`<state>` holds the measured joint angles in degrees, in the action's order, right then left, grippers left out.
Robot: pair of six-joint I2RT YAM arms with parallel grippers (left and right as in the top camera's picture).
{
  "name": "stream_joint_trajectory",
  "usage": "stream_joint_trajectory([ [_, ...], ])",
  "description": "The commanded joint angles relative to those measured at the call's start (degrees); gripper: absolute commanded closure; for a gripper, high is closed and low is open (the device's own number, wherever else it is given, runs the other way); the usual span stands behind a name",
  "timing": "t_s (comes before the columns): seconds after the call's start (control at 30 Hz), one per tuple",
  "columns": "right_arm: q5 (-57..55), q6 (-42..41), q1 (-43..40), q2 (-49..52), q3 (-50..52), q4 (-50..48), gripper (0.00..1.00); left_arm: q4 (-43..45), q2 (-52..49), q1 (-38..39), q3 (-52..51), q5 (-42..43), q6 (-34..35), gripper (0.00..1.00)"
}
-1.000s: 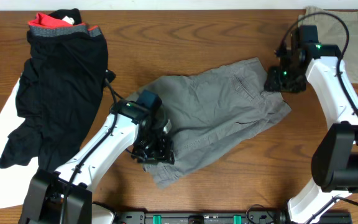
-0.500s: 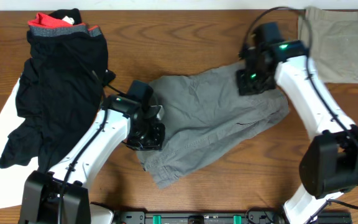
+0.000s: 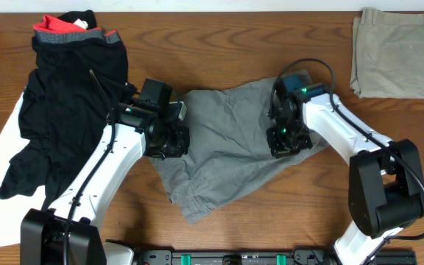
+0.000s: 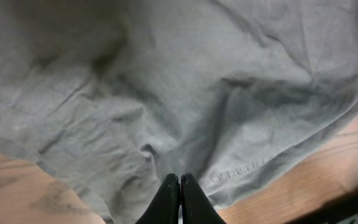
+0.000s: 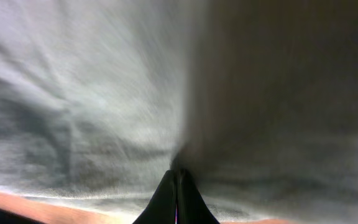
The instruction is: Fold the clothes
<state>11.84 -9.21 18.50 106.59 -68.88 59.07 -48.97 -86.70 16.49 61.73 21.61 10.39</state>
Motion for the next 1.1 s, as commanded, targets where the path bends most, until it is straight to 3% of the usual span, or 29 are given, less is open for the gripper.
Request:
stream_joint_trajectory([
  [0.0, 0.46, -3.74, -0.31, -0.81, 3.63, -1.79, 0.99, 0.44, 0.59, -0.13, -0.96, -3.13, -0.94, 0.94],
  [0.37, 0.48, -6.25, -2.21, -0.81, 7.08, -8.50, 0.97, 0.02, -1.38, 1.73, -4.59, -0.61, -0.48, 0.94],
  [0.5, 0.66, -6.25, -3.41, -0.81, 7.08, -9.90, 0.97, 0.02, -1.40, 4.37, -7.17, 3.45, -0.22, 0.94],
  [0.8, 0.66, -6.14, -6.64, -0.83, 6.32, -10.36, 0.99, 1.22, -1.40, 10.99, -16.76, 2.97, 1.07, 0.93],
  [1.07, 1.01, -4.68, -9.92, -0.83, 1.53, -9.51, 0.99, 3.65, -1.40, 10.97, -18.08, 3.06, 6.29, 0.94],
])
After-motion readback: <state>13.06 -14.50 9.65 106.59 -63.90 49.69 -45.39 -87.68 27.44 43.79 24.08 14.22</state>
